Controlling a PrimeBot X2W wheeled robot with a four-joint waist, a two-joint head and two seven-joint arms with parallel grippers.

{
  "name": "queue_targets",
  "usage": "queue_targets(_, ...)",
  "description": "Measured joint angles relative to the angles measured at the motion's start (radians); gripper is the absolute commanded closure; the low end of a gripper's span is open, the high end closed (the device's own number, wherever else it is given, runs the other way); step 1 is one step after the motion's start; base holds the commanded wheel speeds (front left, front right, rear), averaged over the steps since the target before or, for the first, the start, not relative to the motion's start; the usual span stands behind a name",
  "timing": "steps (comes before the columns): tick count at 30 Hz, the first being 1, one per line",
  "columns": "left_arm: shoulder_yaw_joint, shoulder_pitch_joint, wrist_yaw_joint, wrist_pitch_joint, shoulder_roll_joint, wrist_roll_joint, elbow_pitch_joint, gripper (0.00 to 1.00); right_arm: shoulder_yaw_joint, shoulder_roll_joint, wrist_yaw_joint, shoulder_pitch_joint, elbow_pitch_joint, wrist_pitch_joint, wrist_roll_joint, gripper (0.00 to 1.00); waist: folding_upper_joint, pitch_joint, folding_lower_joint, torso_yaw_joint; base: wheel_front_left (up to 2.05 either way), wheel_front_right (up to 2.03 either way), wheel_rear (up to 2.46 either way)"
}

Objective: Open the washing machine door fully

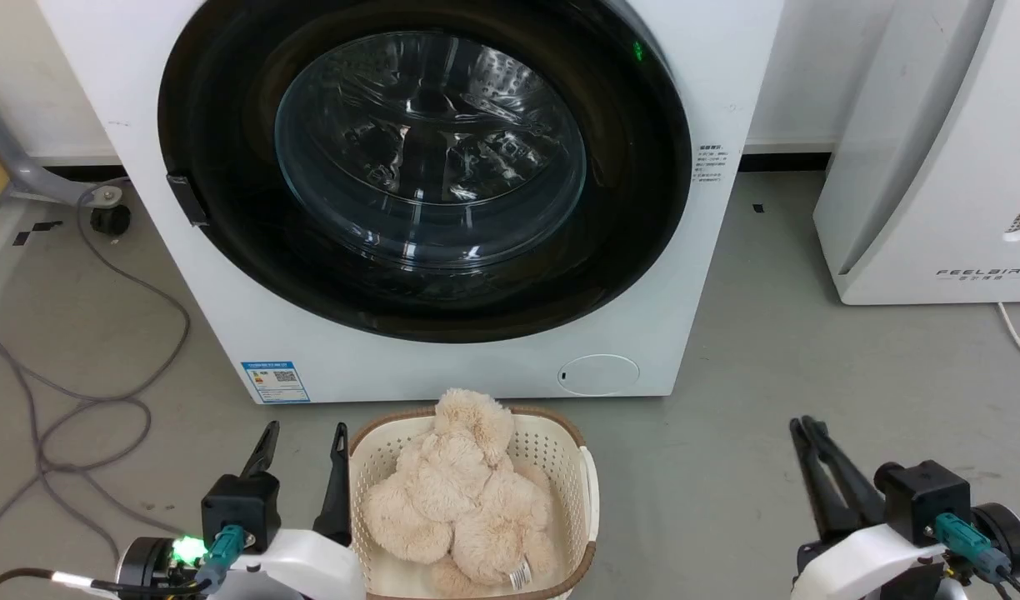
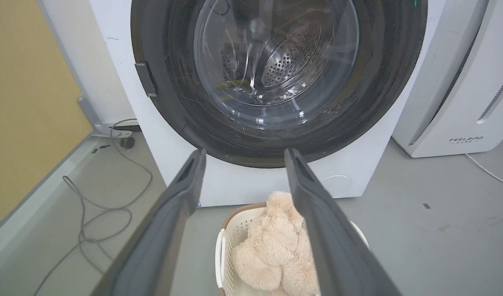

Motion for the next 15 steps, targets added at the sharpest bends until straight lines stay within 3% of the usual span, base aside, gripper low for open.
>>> queue_targets(9,-0.013,-0.001,0.0,-0.02,0.0,-0.007,0.013,0.0,-0.005,0.0,0.0,0.0,0.006,-0.021,0.026,1.0,0.0,0.0,0.0002,-0.002,0.0,0.0,0.0)
queue_targets(15,-0.025,-0.005,0.0,-0.034,0.0,-0.016,0.022,0.0,-0.017,0.0,0.0,0.0,0.002,-0.033,0.129,1.0,0.0,0.0,0.0002,-0.003,0.0,0.0,0.0)
